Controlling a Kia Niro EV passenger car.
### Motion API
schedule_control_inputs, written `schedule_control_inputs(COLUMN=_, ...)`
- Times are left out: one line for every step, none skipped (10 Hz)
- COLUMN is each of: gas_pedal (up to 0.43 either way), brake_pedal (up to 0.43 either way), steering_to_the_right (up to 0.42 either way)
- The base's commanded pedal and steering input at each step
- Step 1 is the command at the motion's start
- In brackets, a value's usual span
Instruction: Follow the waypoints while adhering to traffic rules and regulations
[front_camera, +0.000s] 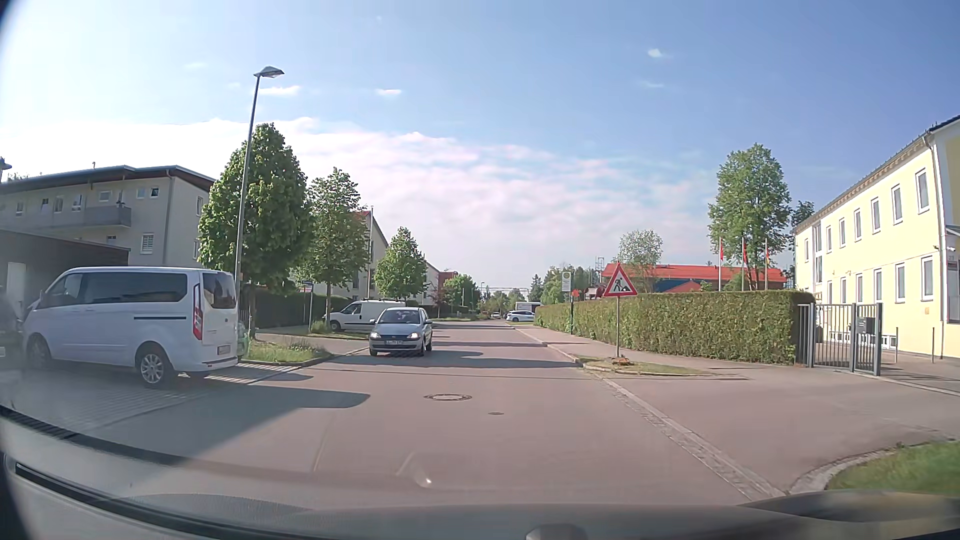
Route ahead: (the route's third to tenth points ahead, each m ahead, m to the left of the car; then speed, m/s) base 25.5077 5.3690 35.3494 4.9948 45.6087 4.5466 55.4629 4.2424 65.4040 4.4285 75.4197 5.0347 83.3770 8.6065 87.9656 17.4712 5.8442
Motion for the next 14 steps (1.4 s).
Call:
schedule_control_inputs(gas_pedal=0.11, brake_pedal=0.0, steering_to_the_right=-0.004)
schedule_control_inputs(gas_pedal=0.118, brake_pedal=0.0, steering_to_the_right=-0.003)
schedule_control_inputs(gas_pedal=0.118, brake_pedal=0.0, steering_to_the_right=-0.002)
schedule_control_inputs(gas_pedal=0.118, brake_pedal=0.0, steering_to_the_right=-0.003)
schedule_control_inputs(gas_pedal=0.118, brake_pedal=0.0, steering_to_the_right=-0.002)
schedule_control_inputs(gas_pedal=0.118, brake_pedal=0.0, steering_to_the_right=-0.002)
schedule_control_inputs(gas_pedal=0.118, brake_pedal=0.0, steering_to_the_right=-0.002)
schedule_control_inputs(gas_pedal=0.118, brake_pedal=0.0, steering_to_the_right=-0.003)
schedule_control_inputs(gas_pedal=0.118, brake_pedal=0.0, steering_to_the_right=-0.003)
schedule_control_inputs(gas_pedal=0.118, brake_pedal=0.0, steering_to_the_right=-0.003)
schedule_control_inputs(gas_pedal=0.118, brake_pedal=0.0, steering_to_the_right=-0.003)
schedule_control_inputs(gas_pedal=0.118, brake_pedal=0.0, steering_to_the_right=-0.003)
schedule_control_inputs(gas_pedal=0.118, brake_pedal=0.0, steering_to_the_right=-0.003)
schedule_control_inputs(gas_pedal=0.118, brake_pedal=0.0, steering_to_the_right=-0.003)
